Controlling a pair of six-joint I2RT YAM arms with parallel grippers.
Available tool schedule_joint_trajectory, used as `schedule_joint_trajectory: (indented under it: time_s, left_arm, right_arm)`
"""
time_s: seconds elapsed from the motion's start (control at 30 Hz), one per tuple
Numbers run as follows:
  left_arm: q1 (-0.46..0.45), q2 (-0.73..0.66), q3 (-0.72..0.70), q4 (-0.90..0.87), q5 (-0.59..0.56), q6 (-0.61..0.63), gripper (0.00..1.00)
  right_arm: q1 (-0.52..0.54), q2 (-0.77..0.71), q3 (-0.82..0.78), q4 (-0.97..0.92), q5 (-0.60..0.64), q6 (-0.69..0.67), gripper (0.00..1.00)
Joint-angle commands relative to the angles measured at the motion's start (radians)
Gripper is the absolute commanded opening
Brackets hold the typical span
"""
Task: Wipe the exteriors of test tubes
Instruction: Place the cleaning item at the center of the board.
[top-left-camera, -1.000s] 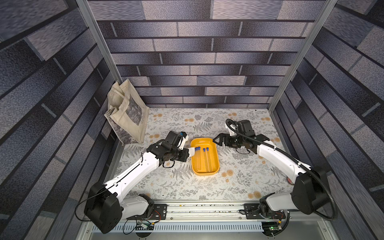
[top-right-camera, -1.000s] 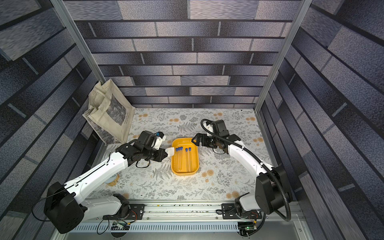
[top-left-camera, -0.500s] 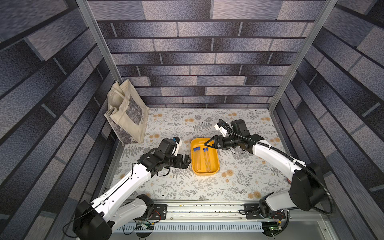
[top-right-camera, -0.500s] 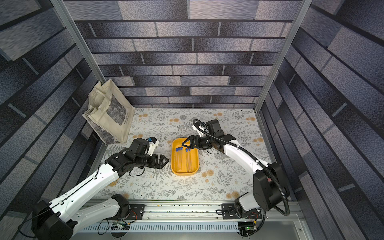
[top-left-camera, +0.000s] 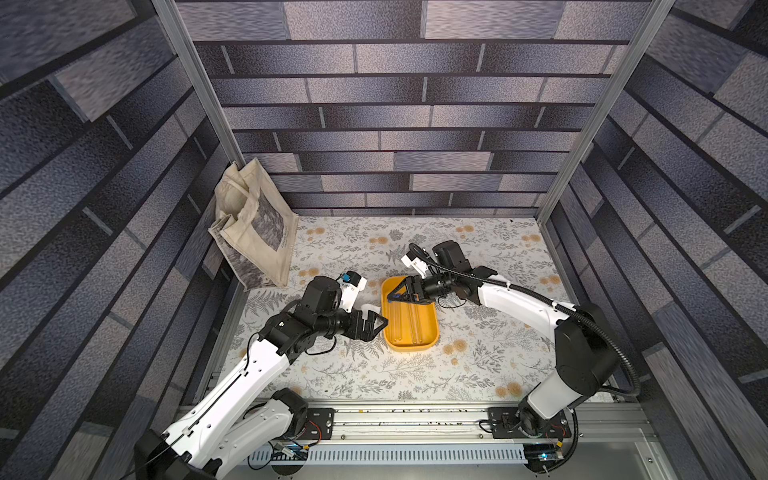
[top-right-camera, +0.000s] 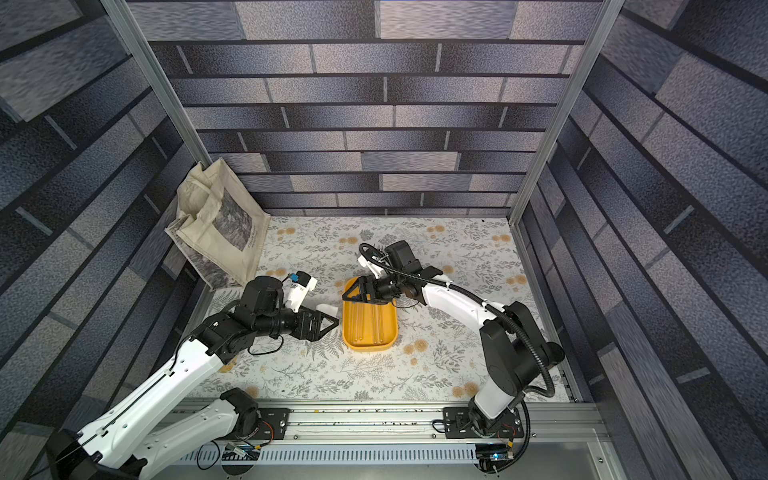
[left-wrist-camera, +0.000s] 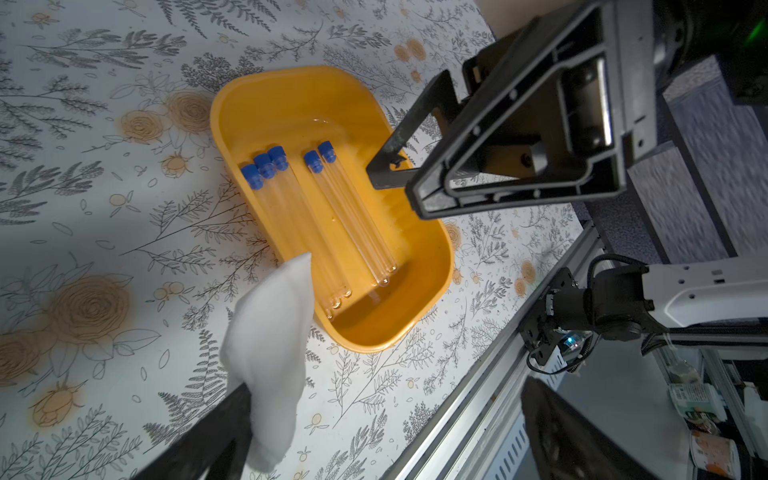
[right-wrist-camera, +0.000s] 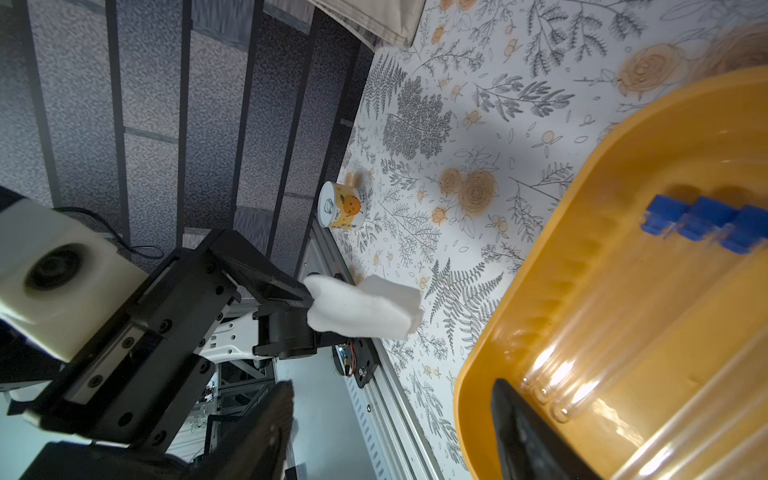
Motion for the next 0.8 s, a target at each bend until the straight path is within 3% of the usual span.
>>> schedule_joint_trajectory:
  time_s: [0.0,0.57,0.77]
  left_arm:
    - [0.011,-0.02,0.039,0.057,0.091,0.055,1.0]
    - [0.045,0.004,0.069,0.125,0.194,0.064,1.0]
    - [0.075,-0.003,0.059,0.119,0.159,0.057,1.0]
  right_arm:
    - [0.008,0.023,0.027,0.085,-0.086,0.053,0.76]
    - [0.025,0.08,0.0,0.219,-0.143,0.102,0.73]
    - [0.028,0.083,-0.013,0.293,-0.198,0.152,0.39]
